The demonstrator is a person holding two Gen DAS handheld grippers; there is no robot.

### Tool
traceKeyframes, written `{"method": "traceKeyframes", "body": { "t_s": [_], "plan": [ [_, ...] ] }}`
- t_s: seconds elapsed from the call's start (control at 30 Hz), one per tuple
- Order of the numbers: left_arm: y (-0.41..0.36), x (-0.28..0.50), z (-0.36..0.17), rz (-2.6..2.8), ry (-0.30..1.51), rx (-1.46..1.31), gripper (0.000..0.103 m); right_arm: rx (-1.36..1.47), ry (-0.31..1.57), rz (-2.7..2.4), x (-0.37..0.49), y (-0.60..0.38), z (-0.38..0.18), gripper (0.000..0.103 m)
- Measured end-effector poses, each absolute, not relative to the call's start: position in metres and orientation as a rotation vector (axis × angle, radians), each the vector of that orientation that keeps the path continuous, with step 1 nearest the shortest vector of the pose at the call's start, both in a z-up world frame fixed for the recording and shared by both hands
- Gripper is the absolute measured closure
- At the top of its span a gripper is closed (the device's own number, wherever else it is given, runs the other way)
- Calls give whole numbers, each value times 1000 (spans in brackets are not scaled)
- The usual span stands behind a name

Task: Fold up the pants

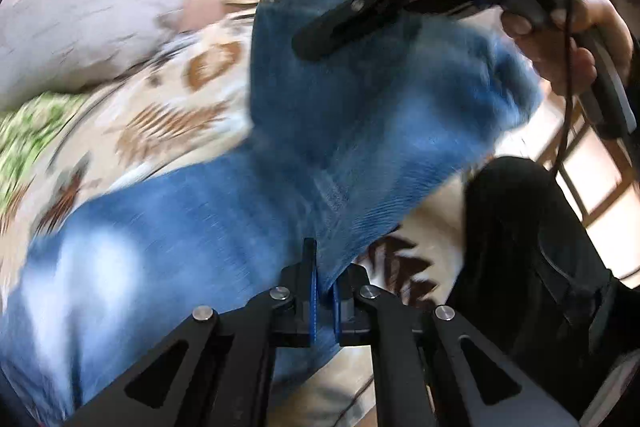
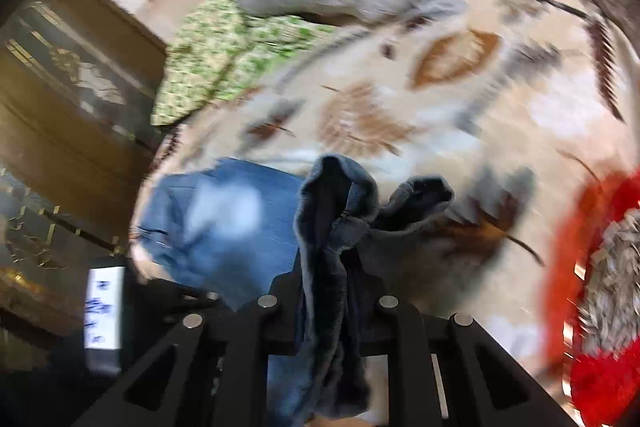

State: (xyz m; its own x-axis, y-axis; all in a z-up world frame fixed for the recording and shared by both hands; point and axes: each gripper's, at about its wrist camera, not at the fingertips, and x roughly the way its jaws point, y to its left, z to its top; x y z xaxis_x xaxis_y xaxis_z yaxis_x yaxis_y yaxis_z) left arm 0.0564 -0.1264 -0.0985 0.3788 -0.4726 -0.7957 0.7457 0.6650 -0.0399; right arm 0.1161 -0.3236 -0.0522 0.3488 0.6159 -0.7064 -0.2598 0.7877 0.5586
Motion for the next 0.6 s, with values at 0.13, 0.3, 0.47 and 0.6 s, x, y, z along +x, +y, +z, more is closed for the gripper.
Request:
{"method": "traceKeyframes", "body": {
  "t_s": [0.13, 0.3, 0.47, 0.6],
  "plan": [
    [-88, 62, -104, -707, 914, 266, 97, 370, 1084, 657, 137, -266, -45, 87],
    [-50, 62, -118, -609, 967, 191, 91, 343, 1180, 662, 172, -188, -80, 87],
    [-20, 48, -117, -560, 993, 153, 68, 371, 1369, 614, 198, -153, -141, 85],
    [0, 35, -86, -555, 901, 137, 34, 422, 1364, 641, 196, -155, -124, 47]
  ]
}}
